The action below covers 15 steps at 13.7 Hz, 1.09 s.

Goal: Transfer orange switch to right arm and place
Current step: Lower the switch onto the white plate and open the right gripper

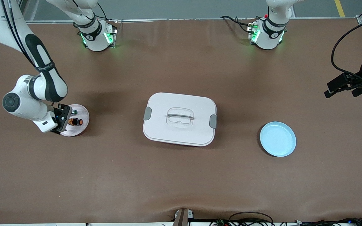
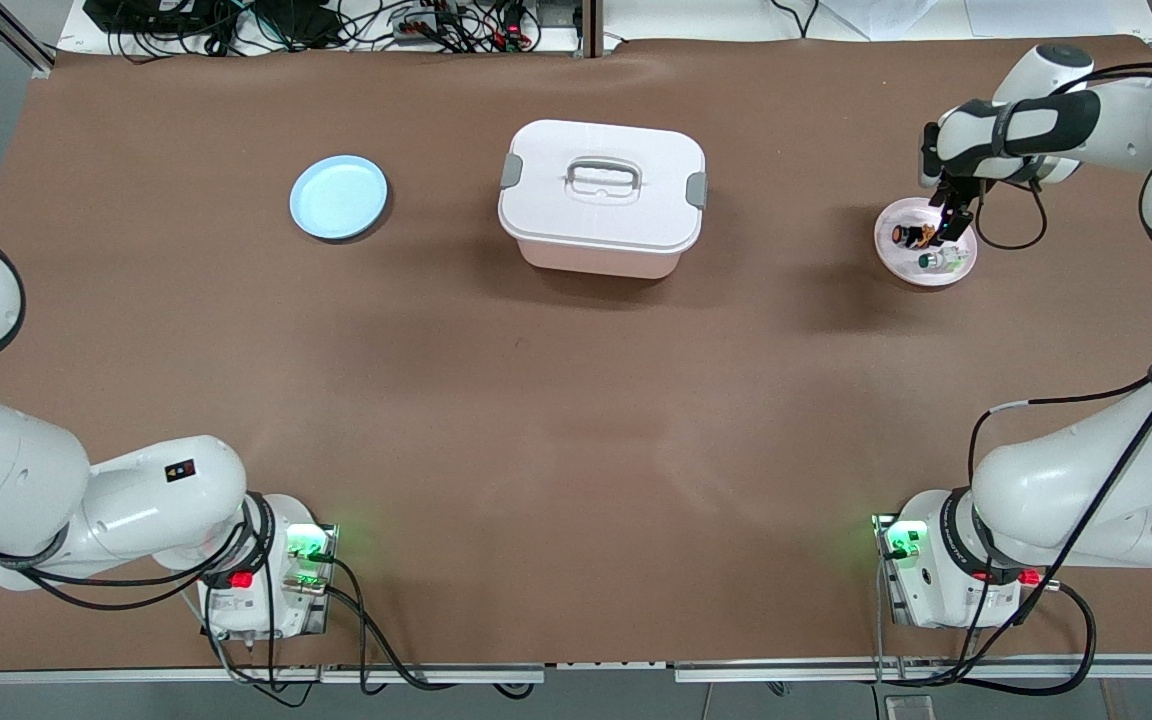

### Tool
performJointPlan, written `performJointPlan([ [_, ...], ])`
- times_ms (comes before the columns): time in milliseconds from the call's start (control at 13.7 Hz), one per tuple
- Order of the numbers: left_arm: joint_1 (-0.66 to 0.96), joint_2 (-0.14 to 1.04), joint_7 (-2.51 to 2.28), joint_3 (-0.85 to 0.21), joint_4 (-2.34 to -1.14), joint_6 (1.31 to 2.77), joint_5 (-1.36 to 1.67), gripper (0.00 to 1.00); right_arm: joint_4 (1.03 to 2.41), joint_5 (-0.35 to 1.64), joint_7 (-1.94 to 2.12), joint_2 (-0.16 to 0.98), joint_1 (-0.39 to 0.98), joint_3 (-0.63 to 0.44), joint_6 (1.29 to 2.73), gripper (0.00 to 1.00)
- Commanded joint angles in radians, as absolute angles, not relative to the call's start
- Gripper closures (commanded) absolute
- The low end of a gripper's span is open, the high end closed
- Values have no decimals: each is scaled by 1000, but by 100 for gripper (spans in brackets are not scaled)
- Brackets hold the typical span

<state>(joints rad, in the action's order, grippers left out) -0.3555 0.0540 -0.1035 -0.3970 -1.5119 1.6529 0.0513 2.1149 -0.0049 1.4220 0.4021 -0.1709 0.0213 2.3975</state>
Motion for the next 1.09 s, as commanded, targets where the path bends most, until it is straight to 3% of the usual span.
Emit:
performJointPlan([
  [0, -356, 57, -94, -410, -1491, 1635, 31, 0, 2106, -9, 1295, 354, -170, 28, 2309, 0],
  [582, -322, 52, -94, -390, -1477, 1634, 31, 0, 1838, -14, 879, 324, -156, 25, 1805, 0],
  [1019, -183, 49, -92, -247, -1476, 1634, 32, 0, 1688, -14, 454, 311, -92, 26, 1535, 0],
])
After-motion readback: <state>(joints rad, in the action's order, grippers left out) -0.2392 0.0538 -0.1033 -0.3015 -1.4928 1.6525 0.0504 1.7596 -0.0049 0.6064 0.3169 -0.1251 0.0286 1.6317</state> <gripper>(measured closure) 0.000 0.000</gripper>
